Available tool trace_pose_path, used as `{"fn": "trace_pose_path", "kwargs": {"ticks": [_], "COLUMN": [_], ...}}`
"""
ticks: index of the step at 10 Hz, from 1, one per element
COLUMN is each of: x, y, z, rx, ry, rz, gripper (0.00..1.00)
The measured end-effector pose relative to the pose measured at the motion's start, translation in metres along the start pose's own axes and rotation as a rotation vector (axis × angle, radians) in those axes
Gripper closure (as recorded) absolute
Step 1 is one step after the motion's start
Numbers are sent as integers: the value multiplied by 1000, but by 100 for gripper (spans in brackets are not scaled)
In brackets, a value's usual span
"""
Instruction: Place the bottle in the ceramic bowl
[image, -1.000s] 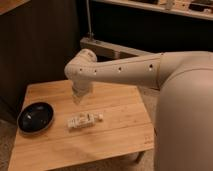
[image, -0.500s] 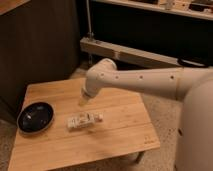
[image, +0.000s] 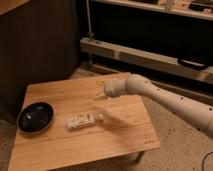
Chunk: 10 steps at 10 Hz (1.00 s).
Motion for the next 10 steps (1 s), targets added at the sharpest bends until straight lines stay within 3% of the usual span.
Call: {"fn": "trace_pose_path", "kwargs": {"ticks": [1, 2, 5, 6, 8, 10], "x": [7, 12, 2, -9, -33, -39], "y": [-15, -23, -24, -16, 9, 19], "z": [-15, -22, -19, -12, 3, 18], "rx": [58, 74, -2, -46, -226, -359], "ry": [-45, -54, -34, -16, 56, 116], "rz": [-24, -25, -52, -76, -142, -183], "gripper": [35, 35, 35, 35, 35, 35]}}
